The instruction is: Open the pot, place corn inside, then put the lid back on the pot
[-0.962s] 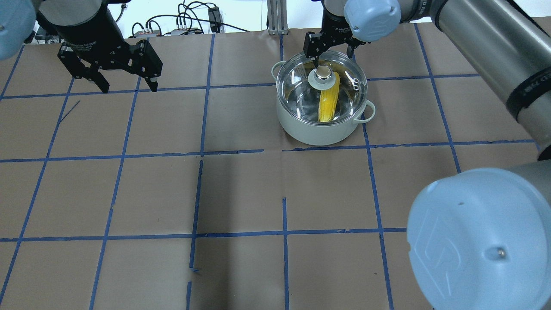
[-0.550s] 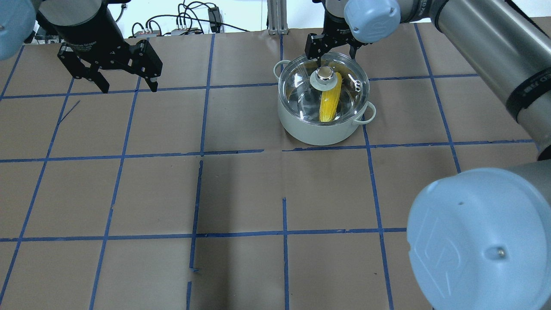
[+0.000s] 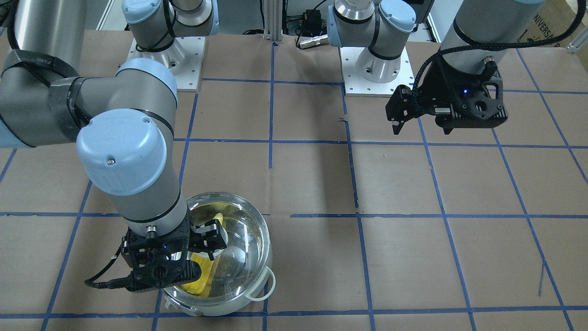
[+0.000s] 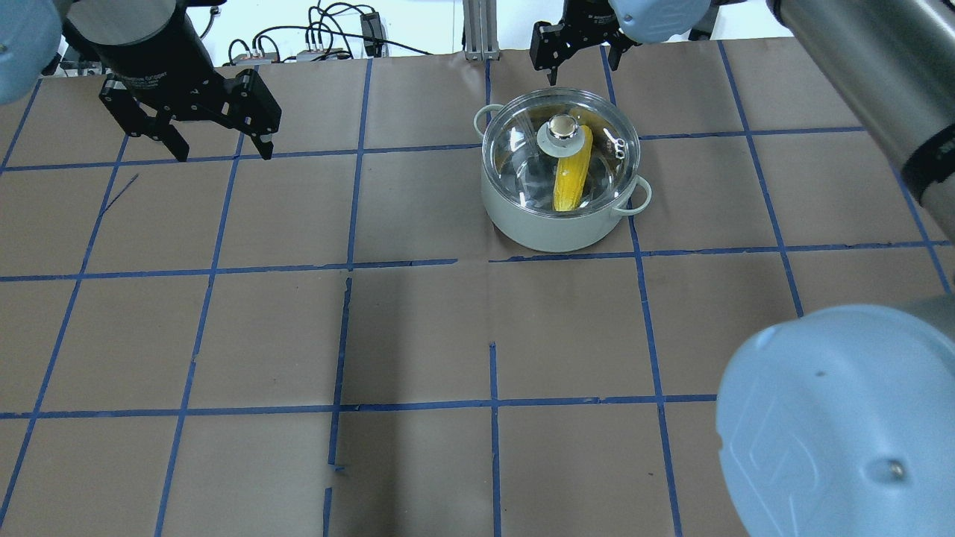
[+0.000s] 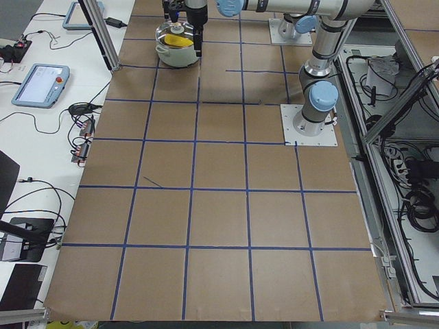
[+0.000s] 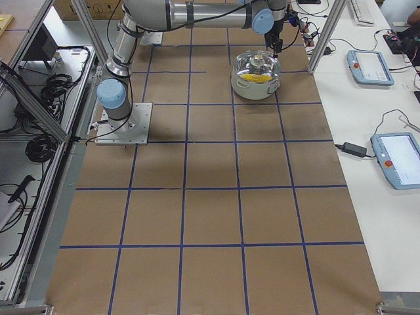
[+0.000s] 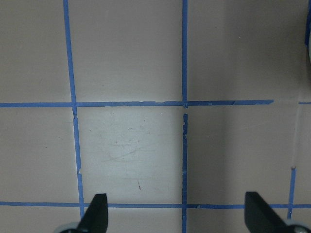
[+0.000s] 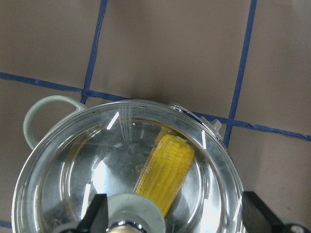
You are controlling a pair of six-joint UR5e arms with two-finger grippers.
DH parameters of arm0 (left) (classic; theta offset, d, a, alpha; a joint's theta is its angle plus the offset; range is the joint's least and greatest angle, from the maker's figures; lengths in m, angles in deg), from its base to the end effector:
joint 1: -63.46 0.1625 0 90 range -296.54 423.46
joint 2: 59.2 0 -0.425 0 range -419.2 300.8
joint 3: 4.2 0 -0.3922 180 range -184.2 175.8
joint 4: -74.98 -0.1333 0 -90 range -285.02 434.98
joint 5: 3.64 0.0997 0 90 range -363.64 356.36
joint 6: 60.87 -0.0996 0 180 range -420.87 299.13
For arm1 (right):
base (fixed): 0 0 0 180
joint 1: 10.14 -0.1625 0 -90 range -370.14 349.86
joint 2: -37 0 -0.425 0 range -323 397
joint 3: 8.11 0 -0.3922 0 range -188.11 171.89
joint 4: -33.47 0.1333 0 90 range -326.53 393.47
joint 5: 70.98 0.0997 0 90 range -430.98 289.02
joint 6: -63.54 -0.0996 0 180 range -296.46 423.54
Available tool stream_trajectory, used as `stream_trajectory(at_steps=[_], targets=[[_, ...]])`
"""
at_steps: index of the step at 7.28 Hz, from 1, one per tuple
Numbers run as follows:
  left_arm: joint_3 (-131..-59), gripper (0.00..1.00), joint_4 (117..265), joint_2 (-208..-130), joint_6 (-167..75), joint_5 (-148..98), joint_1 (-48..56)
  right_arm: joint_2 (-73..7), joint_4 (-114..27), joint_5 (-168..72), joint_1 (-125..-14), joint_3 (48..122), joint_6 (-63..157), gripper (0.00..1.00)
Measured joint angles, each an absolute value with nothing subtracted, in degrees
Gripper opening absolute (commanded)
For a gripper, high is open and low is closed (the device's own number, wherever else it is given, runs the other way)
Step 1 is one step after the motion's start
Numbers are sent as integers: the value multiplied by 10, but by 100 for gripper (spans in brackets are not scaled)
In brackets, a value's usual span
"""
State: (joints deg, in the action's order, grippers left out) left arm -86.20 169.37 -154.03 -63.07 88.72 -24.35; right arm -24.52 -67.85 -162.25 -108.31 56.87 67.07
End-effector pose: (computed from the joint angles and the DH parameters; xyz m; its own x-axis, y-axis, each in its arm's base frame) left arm -0.1090 -0.5295 0.5061 -0.9992 0.0011 -0.0403 0.0002 0.9997 0.0229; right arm 0.2302 -0.6807 0.4274 -0.9795 -0.1992 0.0303 -0.2015 0.9701 -0.1351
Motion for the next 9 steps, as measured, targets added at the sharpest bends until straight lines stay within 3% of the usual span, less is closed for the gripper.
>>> stream_trajectory(at_steps=[4, 9], targets=[[-862, 100, 1693, -1541, -631, 887, -243, -442, -644, -1622, -1032, 726, 669, 100], [-862, 100, 1690, -1541, -631, 888, -243, -502, -647, -1625, -1018, 827, 671, 100]])
